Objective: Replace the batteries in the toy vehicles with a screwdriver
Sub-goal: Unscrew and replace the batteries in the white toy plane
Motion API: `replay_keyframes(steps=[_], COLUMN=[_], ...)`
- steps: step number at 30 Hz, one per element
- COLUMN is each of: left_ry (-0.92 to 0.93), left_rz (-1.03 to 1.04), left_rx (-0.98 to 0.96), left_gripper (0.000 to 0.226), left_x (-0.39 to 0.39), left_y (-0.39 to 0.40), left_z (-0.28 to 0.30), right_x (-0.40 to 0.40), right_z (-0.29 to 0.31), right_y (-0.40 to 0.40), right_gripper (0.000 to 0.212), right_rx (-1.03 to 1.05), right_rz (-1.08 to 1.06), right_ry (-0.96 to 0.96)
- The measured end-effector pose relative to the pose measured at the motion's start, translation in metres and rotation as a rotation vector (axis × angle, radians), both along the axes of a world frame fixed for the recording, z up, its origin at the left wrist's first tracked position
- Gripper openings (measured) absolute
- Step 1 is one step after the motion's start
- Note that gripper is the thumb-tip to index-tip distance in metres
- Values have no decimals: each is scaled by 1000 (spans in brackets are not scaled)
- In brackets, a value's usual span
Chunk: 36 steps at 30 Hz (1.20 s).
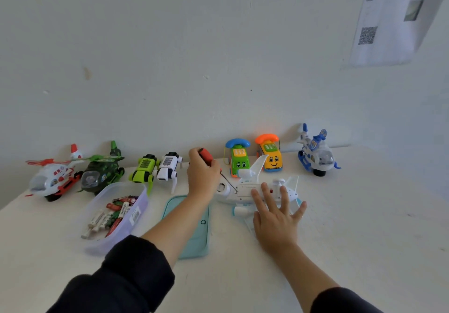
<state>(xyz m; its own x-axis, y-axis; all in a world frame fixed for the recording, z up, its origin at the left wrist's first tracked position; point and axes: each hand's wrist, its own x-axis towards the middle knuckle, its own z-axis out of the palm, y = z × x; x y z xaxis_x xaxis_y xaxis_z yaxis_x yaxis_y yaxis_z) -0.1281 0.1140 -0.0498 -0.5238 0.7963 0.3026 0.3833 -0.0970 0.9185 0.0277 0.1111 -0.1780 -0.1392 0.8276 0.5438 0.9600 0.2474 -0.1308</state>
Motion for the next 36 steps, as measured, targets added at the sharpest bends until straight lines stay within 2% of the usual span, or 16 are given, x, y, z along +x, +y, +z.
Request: replay_keyframes(steps=[2,5,18,21,24,26,28,31,34,36], left_ry=[30,66,92,196,421,618,735,776,748,769], left_rz=[50,106,101,52,-38,-35,-10,-24,-99,-177], left_rx=[73,155,172,216,226,186,94,-94,-206,-305], left_gripper=[26,28,28,26,18,10,16,41,35,30], left_x=[4,8,7,6,7,4,1,-3,-3,-2], left_y=[0,0,1,1,-2,-4,-1,8,13,15], left_z=[-4,-9,-17,-22,-20,-13,-4,9,23,34], right_x=[0,0,1,1,1,1,0,-5,-10,-10], right_z=[1,3,8,8,9,11,14,28,59,75], right_y=[0,-1,-5,-6,-7,-7,-7,1,14,27], right_gripper=[52,52,52,51,51,51,46,19,3,13], right_rx=[-8,-18,-87,-91,-101,-87,-49,-33,-137,-223], right_rz=[3,6,27,33,31,36,53,55,75,125], right_ry=[1,-1,3,5,3,1,-17,-96,-109,-196])
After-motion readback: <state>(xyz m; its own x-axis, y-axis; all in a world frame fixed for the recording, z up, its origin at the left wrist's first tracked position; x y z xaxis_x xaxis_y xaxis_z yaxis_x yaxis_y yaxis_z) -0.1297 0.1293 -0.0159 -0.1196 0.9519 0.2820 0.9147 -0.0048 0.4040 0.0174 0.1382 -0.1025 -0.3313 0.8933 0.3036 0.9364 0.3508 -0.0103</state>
